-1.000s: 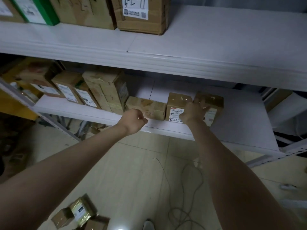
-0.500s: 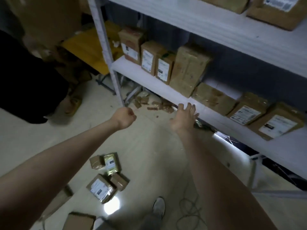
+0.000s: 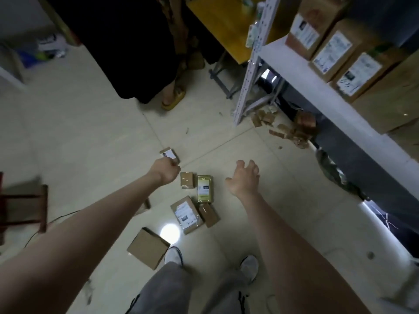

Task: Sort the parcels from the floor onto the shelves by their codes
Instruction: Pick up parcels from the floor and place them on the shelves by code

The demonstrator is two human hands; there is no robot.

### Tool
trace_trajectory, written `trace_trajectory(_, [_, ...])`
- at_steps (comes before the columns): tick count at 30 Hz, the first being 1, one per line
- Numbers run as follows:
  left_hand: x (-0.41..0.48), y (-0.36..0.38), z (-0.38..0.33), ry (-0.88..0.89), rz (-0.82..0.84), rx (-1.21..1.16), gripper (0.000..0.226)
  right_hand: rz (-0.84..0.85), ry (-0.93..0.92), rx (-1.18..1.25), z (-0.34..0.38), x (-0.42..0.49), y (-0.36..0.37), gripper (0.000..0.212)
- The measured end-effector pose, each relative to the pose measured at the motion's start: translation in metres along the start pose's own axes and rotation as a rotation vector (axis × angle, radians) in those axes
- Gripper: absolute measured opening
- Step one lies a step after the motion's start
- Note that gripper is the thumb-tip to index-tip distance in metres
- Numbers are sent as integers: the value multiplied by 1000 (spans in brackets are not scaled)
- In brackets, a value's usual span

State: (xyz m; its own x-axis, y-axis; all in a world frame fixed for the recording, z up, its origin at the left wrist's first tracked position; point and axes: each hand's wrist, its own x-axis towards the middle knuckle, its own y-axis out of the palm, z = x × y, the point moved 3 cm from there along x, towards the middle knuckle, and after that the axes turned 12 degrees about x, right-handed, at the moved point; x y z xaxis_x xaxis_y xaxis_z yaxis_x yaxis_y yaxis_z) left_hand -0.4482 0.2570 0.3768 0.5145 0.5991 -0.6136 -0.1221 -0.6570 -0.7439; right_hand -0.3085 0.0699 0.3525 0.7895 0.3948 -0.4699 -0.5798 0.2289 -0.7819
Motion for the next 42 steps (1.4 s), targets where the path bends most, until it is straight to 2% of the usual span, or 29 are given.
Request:
trace_trajectory(6, [36,59,55,-121,75,-90,23,111,6,-13,-6,20,82,67])
trace_trajectory(9, [56,94,74,-202,58,-164,20,156,-5,-25,-15,33,119,66])
trace_trajectory(15, [80,188,115,-341,98,-363,37,230,36,102,-22,55,196,62])
trace_trajectory(20, [108,260,155,-502,67,-572,49,352,127,335,-36,79,282,44])
trace_trajectory(22, [122,287,170,-575,53,-661,54,409,172,355,-43,89,322,41])
trace_trajectory(29, [183,383,195,-690,68,-900,68,457,238,462,-88,137,450,51])
trace_trajectory(33, [213,422,199,-700,96,-947,77,410,237,538,-125,177,508,71])
trace_trajectory(38, [248,466,203,-650,126,-1024,97,446,257,556,-146,183,520,63])
trace_trajectory(40, [243,464,199,-647,104,-1012,92,455,277,587,-148,182,517,69])
trace_trajectory(42, [229,446,189,-655,58,-1006,84,430,224,613,-136,178,501,61])
